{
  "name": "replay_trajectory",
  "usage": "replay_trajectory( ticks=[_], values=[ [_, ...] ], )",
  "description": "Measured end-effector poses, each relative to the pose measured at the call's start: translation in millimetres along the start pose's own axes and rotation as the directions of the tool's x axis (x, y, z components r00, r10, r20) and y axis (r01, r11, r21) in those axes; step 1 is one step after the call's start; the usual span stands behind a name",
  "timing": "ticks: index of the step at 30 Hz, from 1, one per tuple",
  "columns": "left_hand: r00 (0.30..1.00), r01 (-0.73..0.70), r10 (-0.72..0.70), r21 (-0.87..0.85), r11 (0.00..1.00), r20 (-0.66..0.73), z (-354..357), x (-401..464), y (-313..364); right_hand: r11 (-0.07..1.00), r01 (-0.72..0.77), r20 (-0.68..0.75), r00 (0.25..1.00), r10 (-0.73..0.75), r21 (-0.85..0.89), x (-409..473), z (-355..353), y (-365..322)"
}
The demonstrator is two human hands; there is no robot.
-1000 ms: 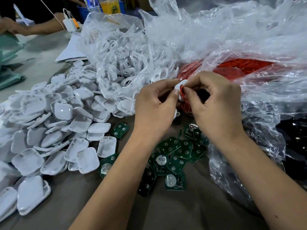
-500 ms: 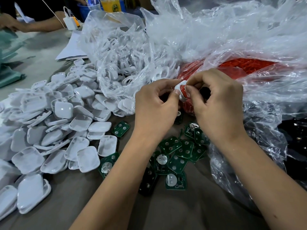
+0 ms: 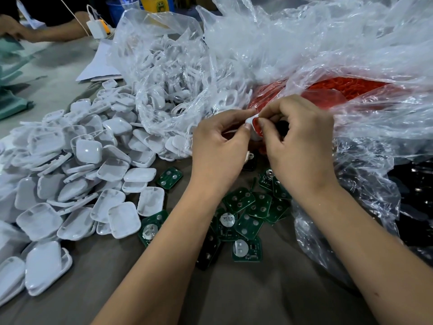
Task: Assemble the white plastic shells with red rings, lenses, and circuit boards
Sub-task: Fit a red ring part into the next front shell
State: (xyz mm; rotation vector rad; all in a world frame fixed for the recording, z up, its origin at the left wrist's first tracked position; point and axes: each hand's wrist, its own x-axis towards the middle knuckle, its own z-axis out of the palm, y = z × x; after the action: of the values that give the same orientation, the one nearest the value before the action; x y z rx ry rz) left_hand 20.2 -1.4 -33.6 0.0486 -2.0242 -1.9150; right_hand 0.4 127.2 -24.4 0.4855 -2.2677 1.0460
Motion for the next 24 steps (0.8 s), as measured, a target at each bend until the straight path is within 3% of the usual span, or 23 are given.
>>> replay_trajectory(
  ticks=[15, 21, 24],
  values=[
    [0.995, -0.010, 0.012, 0.026, 1.000, -0.094, 5, 0, -8, 0.993, -0.095, 0.094, 0.990, 0.102, -0.076, -1, 8, -15],
    [0.996, 0.051, -0.055, -0.051, 0.997, -0.073, 8, -4, -8, 0.996, -0.068, 0.016, 0.997, 0.069, -0.066, -3, 9, -10],
    [0.997, 0.026, -0.032, -0.079, 0.997, -0.069, 5, -4, -4, 0.998, -0.059, -0.049, 0.997, 0.060, 0.020, -3, 8, -9]
  ],
)
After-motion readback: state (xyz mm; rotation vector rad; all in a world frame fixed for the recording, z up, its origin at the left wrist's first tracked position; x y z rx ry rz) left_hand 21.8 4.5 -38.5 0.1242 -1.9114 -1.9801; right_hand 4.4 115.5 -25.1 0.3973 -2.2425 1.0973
